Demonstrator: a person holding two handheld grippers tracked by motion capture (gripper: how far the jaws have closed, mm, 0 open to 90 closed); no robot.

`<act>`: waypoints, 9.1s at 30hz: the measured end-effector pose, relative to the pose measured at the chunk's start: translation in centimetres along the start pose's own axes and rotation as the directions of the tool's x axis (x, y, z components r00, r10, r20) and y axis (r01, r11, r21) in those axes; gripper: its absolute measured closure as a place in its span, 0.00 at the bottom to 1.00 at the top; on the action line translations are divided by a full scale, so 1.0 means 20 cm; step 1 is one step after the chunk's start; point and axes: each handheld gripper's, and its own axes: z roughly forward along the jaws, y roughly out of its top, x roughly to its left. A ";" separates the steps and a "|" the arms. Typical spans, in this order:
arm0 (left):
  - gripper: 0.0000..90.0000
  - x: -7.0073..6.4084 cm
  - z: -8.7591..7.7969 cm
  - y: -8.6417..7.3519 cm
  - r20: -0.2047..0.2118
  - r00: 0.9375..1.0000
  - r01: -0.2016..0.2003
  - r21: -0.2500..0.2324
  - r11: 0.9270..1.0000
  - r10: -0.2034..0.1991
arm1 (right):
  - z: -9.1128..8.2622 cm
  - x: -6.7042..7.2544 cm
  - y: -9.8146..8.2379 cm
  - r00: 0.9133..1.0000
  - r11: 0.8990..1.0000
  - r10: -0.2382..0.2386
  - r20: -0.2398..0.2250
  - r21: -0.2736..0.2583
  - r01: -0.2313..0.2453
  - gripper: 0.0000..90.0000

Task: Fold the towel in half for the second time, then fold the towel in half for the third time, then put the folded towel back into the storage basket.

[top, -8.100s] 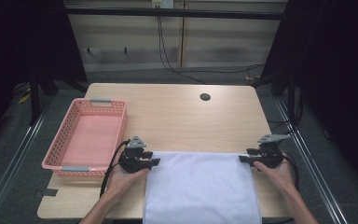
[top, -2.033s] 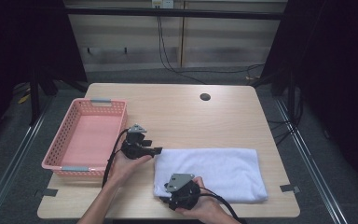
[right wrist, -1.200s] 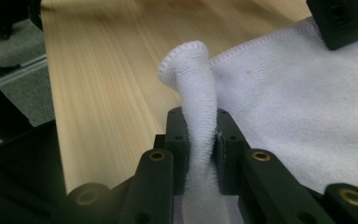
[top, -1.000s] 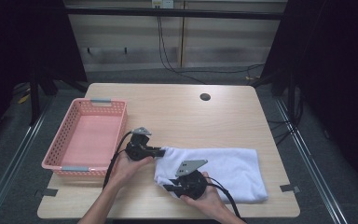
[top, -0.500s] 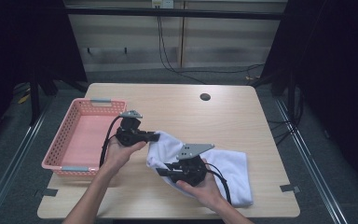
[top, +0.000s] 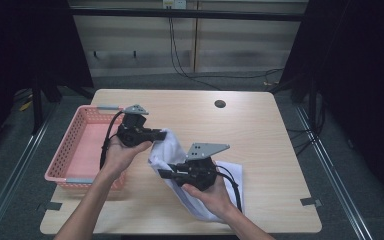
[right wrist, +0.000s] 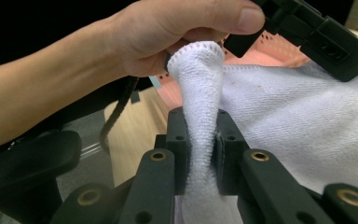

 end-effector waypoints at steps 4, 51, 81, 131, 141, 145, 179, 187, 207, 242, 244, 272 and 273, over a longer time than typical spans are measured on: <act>0.91 -0.04 0.10 -0.01 0.022 1.000 -0.022 0.017 1.000 0.022 | -0.04 -0.01 -0.07 1.000 1.000 0.011 0.021 0.009 -0.012 0.89; 0.50 -0.48 0.60 -0.04 0.159 0.984 -0.091 0.029 0.995 0.085 | -0.81 -0.18 -0.64 0.943 0.968 0.190 0.271 0.107 -0.226 0.32; 0.63 -0.60 0.35 -0.63 0.227 0.959 -0.211 0.161 0.964 0.172 | -0.50 -0.58 -0.53 0.852 0.939 0.074 0.518 0.250 -0.234 0.69; 0.61 -0.65 0.35 -0.65 0.177 0.962 -0.249 0.275 0.929 0.206 | -0.48 -0.68 -0.61 0.939 0.904 0.181 0.291 0.328 -0.276 0.63; 0.83 -0.60 0.36 -0.65 0.204 0.970 -0.187 0.277 0.942 0.133 | -0.48 -0.69 -0.61 0.937 0.899 0.217 0.273 0.319 -0.301 0.72; 0.84 -0.60 0.35 -0.64 0.213 0.967 -0.196 0.276 0.941 0.139 | -0.48 -0.70 -0.60 0.939 0.900 0.226 0.259 0.314 -0.303 0.73; 0.85 -0.50 0.21 -0.45 0.244 0.964 -0.149 0.168 0.974 0.105 | -0.54 -0.76 -0.39 0.944 0.919 0.241 0.227 0.260 -0.297 0.76; 0.85 -0.48 0.14 -0.39 0.228 0.967 -0.149 0.128 0.981 0.117 | -0.53 -0.76 -0.26 0.947 0.929 0.213 0.238 0.249 -0.272 0.76; 0.85 -0.43 -0.06 -0.29 0.156 0.980 -0.136 0.085 0.987 0.121 | -0.43 -0.75 -0.02 0.960 0.942 0.184 0.211 0.240 -0.234 0.77; 0.86 -0.18 -0.42 -0.22 0.021 0.998 -0.068 0.065 0.996 0.067 | -0.05 -0.75 0.41 0.981 0.951 0.135 0.141 0.261 -0.168 0.77; 0.86 -0.16 -0.44 -0.22 0.017 0.998 -0.060 0.064 0.996 0.059 | -0.03 -0.75 0.42 0.981 0.949 0.137 0.138 0.265 -0.170 0.77; 0.87 0.05 -0.69 -0.23 -0.075 0.997 0.003 0.062 0.998 0.001 | 0.28 -0.71 0.72 0.991 0.948 0.088 0.097 0.298 -0.113 0.77; 0.87 0.06 -0.70 -0.23 -0.077 0.997 0.006 0.057 0.998 -0.001 | 0.30 -0.70 0.73 0.992 0.948 0.089 0.095 0.297 -0.113 0.77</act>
